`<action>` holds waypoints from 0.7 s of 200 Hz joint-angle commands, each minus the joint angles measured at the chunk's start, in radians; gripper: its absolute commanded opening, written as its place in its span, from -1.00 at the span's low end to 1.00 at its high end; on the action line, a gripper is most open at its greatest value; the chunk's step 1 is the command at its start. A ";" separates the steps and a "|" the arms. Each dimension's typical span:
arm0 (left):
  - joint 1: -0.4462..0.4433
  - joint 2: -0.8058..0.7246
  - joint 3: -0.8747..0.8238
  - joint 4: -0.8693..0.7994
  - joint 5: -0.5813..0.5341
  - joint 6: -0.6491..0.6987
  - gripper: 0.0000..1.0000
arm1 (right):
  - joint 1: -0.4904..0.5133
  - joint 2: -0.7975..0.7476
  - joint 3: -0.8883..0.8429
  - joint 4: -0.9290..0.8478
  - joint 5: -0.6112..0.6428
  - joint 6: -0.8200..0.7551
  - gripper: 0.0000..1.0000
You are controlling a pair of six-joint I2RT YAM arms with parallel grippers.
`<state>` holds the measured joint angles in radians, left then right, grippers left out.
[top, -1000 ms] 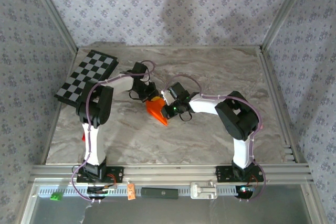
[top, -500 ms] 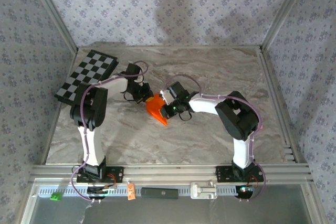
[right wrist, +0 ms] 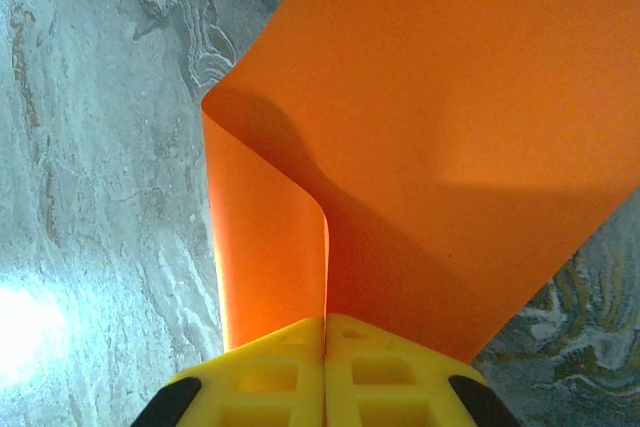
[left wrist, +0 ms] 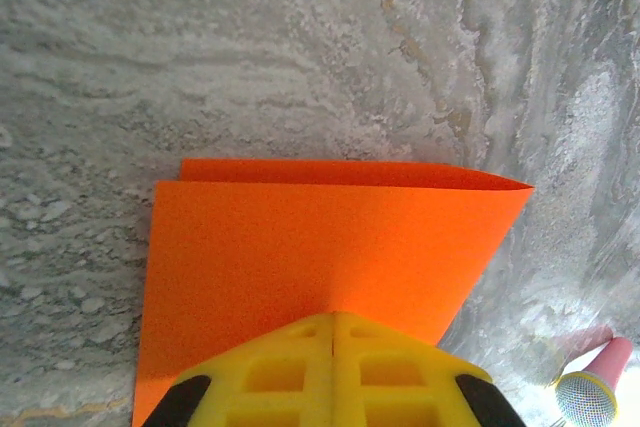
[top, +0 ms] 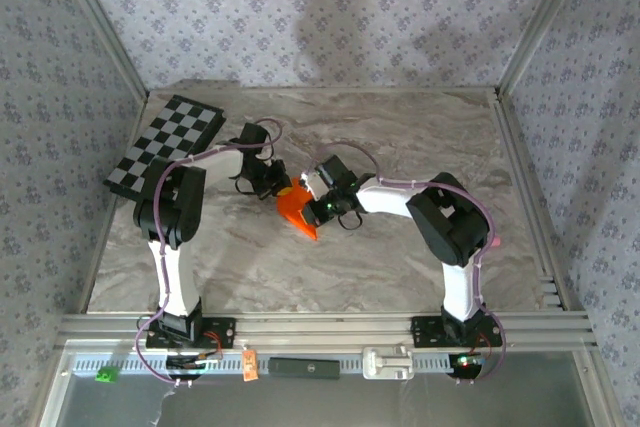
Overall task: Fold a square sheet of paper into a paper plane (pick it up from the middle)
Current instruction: Third fold the triangle at the center of the table.
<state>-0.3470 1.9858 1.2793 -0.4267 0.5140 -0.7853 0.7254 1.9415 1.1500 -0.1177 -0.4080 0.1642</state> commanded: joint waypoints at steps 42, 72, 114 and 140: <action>-0.002 0.031 -0.002 -0.026 -0.003 0.023 -0.97 | 0.006 0.004 0.022 -0.041 0.040 -0.025 -0.86; -0.003 0.038 0.000 -0.027 -0.003 0.025 -0.98 | 0.005 -0.001 0.019 -0.040 0.055 -0.025 -0.86; -0.003 0.038 0.003 -0.028 0.000 0.029 -0.98 | 0.007 0.011 0.027 -0.044 0.044 -0.029 -0.86; -0.003 0.038 0.003 -0.028 0.002 0.029 -0.98 | 0.008 0.015 0.029 -0.048 0.045 -0.030 -0.86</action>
<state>-0.3470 2.0068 1.2793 -0.4274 0.5106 -0.7742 0.7254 1.9423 1.1511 -0.1352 -0.3706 0.1528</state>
